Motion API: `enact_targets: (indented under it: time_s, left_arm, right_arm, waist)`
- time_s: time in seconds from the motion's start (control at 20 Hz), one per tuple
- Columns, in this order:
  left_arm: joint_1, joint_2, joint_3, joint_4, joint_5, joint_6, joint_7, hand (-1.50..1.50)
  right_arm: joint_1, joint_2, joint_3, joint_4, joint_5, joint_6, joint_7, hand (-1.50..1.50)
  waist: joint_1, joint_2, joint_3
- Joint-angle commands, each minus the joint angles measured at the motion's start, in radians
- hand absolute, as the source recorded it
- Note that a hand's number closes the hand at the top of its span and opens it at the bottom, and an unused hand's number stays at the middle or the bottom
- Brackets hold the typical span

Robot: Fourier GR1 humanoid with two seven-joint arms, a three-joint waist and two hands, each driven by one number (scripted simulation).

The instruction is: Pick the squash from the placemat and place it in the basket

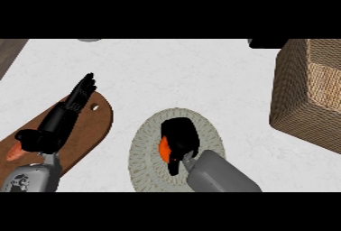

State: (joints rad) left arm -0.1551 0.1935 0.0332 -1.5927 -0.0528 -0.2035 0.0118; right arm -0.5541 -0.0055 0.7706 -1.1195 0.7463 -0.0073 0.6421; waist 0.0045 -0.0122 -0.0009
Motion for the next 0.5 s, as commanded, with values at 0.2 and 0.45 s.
enact_targets:
  time_s: [0.2,0.45]
  left_arm:
    - [-0.013,-0.016,-0.002,-0.006,-0.011,0.006,0.015,0.00]
    - [0.002,-0.020,0.005,-0.011,-0.022,0.020,0.003,0.00]
  right_arm:
    - [0.170,-0.124,0.024,-0.220,0.150,-0.034,0.075,1.50]
    - [0.345,-0.352,-0.079,-0.468,0.093,-0.051,0.032,1.50]
  waist:
    - [-0.018,0.008,0.001]
    - [-0.024,0.009,0.001]
